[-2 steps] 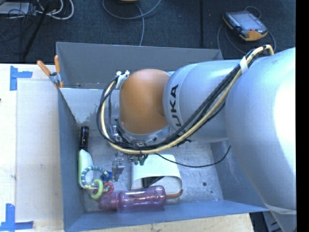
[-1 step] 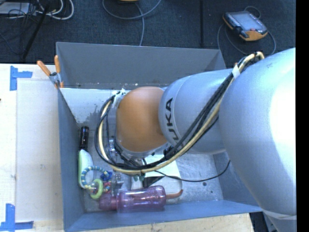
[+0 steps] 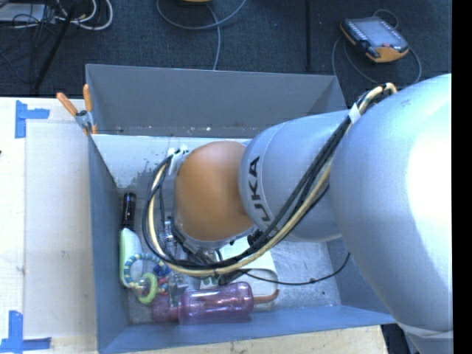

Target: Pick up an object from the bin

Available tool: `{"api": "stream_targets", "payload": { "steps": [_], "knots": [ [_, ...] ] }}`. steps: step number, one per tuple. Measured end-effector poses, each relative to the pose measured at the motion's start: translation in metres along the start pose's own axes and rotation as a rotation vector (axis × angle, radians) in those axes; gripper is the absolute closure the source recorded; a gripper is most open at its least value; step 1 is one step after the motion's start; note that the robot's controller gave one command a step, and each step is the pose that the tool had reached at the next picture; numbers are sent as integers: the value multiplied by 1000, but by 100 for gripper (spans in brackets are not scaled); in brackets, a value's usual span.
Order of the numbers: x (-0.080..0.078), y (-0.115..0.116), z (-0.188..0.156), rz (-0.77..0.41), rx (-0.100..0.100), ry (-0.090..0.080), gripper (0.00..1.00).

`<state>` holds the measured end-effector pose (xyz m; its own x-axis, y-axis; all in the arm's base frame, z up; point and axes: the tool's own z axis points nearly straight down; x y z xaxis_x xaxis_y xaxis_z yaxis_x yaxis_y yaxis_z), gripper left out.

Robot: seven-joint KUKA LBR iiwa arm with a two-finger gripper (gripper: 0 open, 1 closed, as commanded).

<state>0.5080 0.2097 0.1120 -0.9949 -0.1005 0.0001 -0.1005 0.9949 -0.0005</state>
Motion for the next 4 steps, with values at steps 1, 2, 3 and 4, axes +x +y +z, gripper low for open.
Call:
{"api": "stream_targets", "payload": {
  "steps": [1,2,3,4],
  "knots": [
    [0,7,13,-269,-8,-14,0],
    [-3,11,15,-412,-3,-21,0],
    [13,31,26,-196,-4,-43,100],
    [13,31,26,-194,-4,-42,100]
  ]
}}
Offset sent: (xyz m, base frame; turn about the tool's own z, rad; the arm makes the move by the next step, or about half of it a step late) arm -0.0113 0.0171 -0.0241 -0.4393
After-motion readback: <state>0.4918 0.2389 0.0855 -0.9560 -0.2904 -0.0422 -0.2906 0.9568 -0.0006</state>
